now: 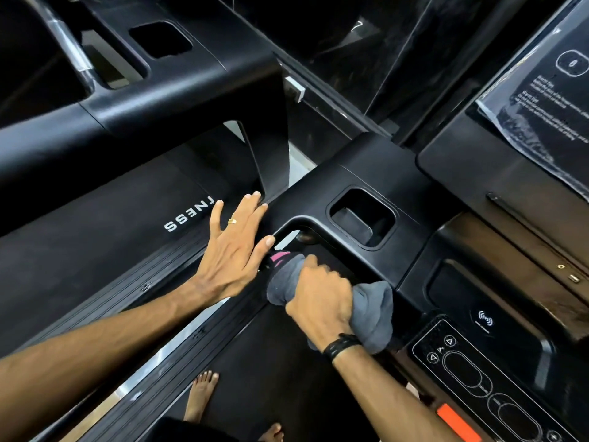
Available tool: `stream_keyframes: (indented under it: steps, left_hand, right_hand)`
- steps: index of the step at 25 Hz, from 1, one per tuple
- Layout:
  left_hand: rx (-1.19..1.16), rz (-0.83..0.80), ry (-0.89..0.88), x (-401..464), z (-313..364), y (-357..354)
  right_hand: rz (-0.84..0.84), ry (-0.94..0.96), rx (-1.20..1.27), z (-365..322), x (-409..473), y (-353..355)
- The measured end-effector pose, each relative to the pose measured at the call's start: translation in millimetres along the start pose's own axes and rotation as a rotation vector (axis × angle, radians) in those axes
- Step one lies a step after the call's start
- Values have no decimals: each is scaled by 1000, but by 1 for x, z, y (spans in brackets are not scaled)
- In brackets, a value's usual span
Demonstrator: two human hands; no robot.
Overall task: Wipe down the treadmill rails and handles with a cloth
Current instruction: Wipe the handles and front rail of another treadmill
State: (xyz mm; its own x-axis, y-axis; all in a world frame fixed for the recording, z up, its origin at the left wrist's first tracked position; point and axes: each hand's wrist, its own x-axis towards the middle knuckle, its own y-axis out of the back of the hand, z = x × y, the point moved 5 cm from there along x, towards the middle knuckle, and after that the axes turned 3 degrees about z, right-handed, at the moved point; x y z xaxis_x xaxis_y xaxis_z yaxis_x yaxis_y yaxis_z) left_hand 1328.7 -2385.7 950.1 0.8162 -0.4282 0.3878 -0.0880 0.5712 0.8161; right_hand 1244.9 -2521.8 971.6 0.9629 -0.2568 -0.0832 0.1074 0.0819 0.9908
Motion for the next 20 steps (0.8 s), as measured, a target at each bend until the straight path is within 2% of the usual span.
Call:
stream_keyframes:
  steps: [4, 7, 11, 16, 18, 20]
  left_hand:
    - [-18, -27, -2, 1, -1, -3]
    - [-22, -42, -14, 3, 0, -4]
    - [-5, -48, -13, 4, 1, -5]
    - [44, -64, 3, 5, 3, -4]
    - [41, -54, 15, 4, 3, 0]
    - [9, -31, 35, 2, 1, 4]
  right_hand:
    - [50, -18, -12, -34, 20, -10]
    - [49, 11, 67, -43, 31, -4]
    - [-63, 71, 232, -38, 37, 5]
    - [-394, 32, 426, -24, 52, 0]
    - [-420, 31, 512, -20, 54, -1]
    - [-349, 55, 503, -18, 49, 1]
